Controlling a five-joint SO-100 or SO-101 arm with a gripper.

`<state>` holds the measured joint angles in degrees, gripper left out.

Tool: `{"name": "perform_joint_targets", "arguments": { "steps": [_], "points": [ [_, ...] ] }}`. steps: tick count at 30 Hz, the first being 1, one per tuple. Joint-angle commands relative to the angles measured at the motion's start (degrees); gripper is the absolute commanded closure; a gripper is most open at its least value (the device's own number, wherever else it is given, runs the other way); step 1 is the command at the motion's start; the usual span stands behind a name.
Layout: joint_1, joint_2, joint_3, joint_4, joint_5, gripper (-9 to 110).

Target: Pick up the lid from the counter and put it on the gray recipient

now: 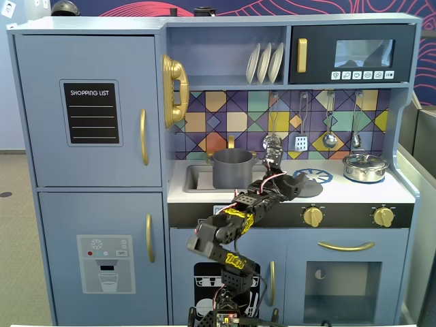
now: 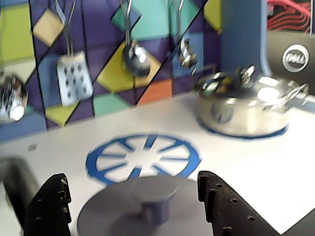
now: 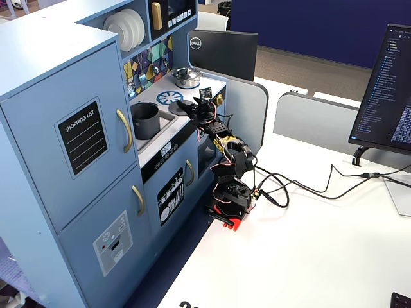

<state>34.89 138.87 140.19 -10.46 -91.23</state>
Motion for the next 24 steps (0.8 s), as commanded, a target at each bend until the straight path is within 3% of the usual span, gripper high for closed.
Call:
{"name": "perform_joint_targets", "arguments": {
  "steps": [1,24],
  "points": [
    [2.0,-2.8,-4.6,-0.4,-0.8,75],
    [-1.1,-23.6,-17.0,-5.6,-3.7,80]
  ]
}}
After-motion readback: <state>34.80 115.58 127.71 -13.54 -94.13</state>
